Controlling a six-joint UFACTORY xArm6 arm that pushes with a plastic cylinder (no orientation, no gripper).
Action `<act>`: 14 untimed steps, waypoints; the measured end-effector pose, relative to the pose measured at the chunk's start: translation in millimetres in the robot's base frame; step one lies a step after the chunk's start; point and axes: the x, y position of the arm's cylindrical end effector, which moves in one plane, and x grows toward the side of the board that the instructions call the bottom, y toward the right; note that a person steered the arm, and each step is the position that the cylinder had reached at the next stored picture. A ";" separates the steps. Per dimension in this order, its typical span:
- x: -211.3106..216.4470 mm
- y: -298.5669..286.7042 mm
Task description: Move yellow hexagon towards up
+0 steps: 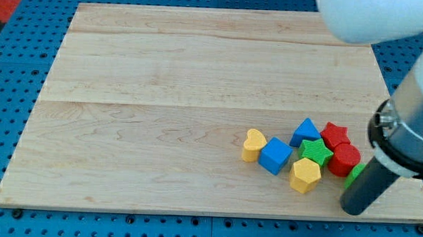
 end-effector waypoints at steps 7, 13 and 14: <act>0.1 -54.3; -60.7 -81.0; -72.8 -81.0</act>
